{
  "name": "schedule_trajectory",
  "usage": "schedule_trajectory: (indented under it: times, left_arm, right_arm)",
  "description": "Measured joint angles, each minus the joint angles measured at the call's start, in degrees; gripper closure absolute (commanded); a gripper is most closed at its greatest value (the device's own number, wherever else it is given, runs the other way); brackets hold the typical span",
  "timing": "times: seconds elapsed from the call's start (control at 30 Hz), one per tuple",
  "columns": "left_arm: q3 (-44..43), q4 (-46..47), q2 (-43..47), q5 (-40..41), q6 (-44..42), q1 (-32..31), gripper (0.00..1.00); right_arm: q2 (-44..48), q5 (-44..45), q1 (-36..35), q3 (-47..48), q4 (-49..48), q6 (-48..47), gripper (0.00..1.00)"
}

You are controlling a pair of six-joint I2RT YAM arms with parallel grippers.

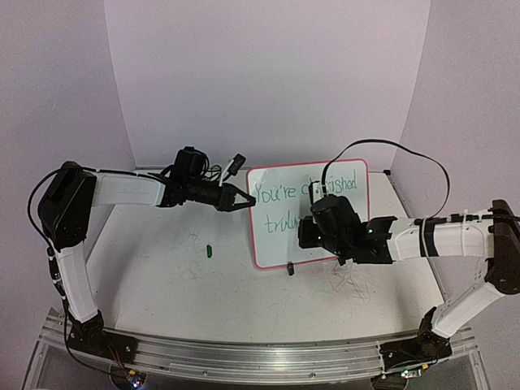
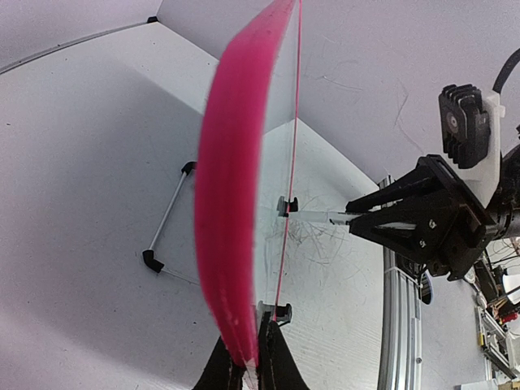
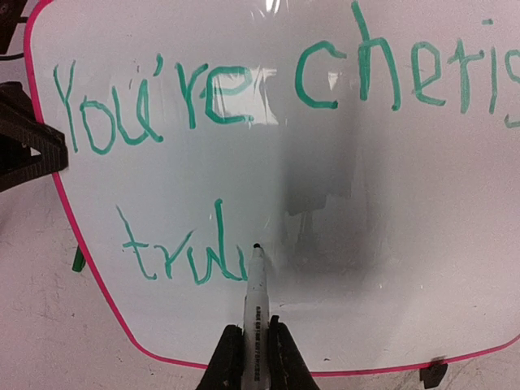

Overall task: Write a sentence on the whiteboard
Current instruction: Pick up the sentence from the whiteboard.

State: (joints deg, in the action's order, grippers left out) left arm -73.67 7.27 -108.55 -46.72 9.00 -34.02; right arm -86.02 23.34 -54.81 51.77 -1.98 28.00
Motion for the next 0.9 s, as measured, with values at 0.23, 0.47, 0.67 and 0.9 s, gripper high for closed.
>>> schedule_trajectory:
  times: [0.23,0.47,0.67,0.9]
  left_arm:
    - [0.00,-0.14,0.05,0.01,0.00,0.00,1.00]
    - [0.00,-0.24,0.07,0.14,0.00,-0.02,1.00]
    - [0.00,-0.24,0.07,0.14,-0.02,-0.04,1.00]
    - [0.00,-0.30,0.17,0.11,-0.07,-0.09,1.00]
  right_arm:
    - [0.00,0.32,0.46,1.05,-0.05,-0.91,1.00]
    - [0.00,-0.41,0.38,0.22,-0.58,0.18,1.00]
    - [0.20,-1.31,-0.70,-2.38,-0.42,2.29,1.00]
    - [-0.24,-2.07,-2.28,-3.85,0.30,4.22,1.00]
